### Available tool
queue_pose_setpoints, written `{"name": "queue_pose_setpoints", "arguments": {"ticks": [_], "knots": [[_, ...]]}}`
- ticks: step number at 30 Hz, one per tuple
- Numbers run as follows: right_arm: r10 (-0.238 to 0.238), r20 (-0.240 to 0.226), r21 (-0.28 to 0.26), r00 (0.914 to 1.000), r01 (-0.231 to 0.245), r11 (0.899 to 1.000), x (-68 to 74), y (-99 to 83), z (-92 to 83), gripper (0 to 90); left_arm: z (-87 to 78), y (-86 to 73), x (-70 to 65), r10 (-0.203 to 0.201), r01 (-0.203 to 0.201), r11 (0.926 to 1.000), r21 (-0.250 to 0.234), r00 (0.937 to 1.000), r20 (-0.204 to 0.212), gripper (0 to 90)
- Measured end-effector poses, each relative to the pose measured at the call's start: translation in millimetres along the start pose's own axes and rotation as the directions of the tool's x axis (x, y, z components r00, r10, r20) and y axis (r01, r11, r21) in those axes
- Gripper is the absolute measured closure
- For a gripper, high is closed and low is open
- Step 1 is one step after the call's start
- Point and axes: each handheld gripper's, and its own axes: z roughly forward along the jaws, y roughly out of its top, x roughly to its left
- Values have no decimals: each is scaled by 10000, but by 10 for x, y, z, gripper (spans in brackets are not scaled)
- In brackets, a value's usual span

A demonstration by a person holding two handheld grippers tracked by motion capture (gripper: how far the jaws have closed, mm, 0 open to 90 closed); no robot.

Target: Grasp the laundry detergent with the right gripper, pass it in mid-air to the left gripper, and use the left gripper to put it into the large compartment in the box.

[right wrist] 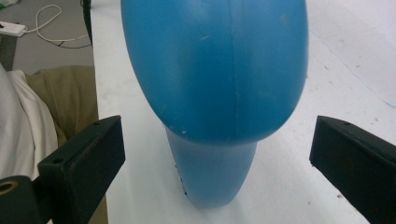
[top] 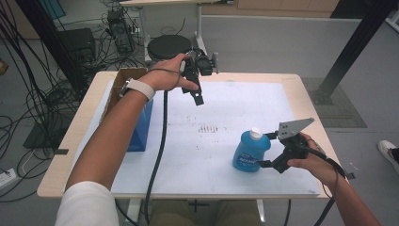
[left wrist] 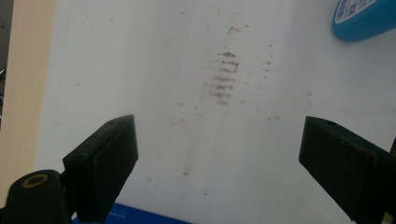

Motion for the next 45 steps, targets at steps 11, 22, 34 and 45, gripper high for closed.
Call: {"name": "queue_pose_setpoints", "arguments": {"ticks": [11, 22, 34, 45], "knots": [[29, 17, -36, 10000, -29, 10000, 1, -9, -1, 33, 1, 0, 0, -5, 5, 10000, 9, 10000, -1, 121], [42, 2, -51, 10000, -42, 10000, -11, -2, 4, 33, 1, -10, 10, 12, -12, 10000, -18, 10000, -9, 121], [45, 0, -107, 10000, -45, 9999, -12, -5, 14, 33, 15, -14, 11, -52, 52, 9999, -92, 10000, -6, 121], [85, 14, -118, 10000, -85, 9999, -11, -15, 20, 32, 12, -13, 11, -33, 33, 9999, -102, 10000, -11, 121]]}}
